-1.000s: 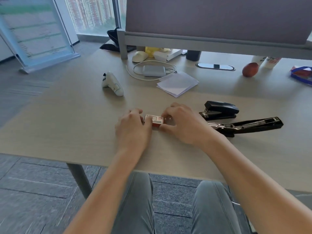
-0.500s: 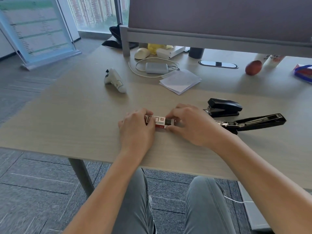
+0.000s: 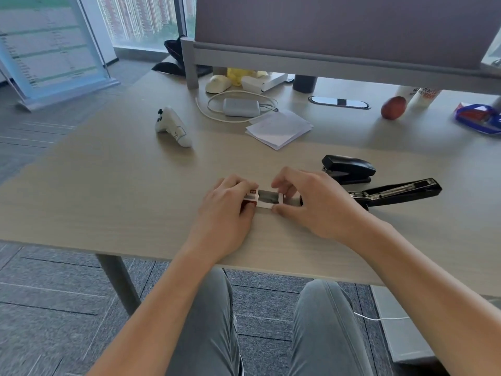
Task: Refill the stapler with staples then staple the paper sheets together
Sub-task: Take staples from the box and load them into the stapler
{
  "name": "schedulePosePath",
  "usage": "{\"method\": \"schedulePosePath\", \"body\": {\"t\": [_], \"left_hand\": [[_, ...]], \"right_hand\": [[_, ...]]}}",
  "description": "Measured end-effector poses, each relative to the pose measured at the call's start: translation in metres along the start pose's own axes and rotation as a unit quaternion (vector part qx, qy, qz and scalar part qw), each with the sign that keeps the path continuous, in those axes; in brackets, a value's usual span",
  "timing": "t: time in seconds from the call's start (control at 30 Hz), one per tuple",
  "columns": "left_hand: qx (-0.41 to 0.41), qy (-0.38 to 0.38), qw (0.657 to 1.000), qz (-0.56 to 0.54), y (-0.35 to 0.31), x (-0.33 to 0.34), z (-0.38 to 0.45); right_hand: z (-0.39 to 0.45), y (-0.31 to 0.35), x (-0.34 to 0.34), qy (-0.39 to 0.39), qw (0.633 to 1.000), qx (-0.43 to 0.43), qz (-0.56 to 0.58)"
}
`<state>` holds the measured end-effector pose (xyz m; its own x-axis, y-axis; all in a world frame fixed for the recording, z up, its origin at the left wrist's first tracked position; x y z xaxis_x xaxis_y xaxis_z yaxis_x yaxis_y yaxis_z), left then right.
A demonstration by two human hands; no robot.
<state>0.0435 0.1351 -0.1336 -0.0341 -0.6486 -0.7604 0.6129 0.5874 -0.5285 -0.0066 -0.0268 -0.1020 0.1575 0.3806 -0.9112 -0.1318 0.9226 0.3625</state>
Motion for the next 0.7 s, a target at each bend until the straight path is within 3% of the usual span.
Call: {"method": "schedulePosePath", "body": {"t": [0.2,0.7], "left_hand": [[0.003,0.002,1.000,0.009,0.001,0.000,0.000],[0.002,0.003,1.000,0.010,0.000,-0.001,0.000]], "right_hand": [[-0.001,0.000,0.000,-0.003,1.000,-0.013,0.020],[0.021,0.004,0.002,0.034,0.995,0.057,0.072]]}}
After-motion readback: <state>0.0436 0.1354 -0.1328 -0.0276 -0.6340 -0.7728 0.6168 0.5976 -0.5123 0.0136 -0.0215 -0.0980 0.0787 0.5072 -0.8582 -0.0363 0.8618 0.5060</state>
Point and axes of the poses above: each hand's wrist, its own z-axis towards the middle knuckle, its own x-axis out of the palm, y = z × x, the point moved 5 cm from there along z, towards the middle knuckle
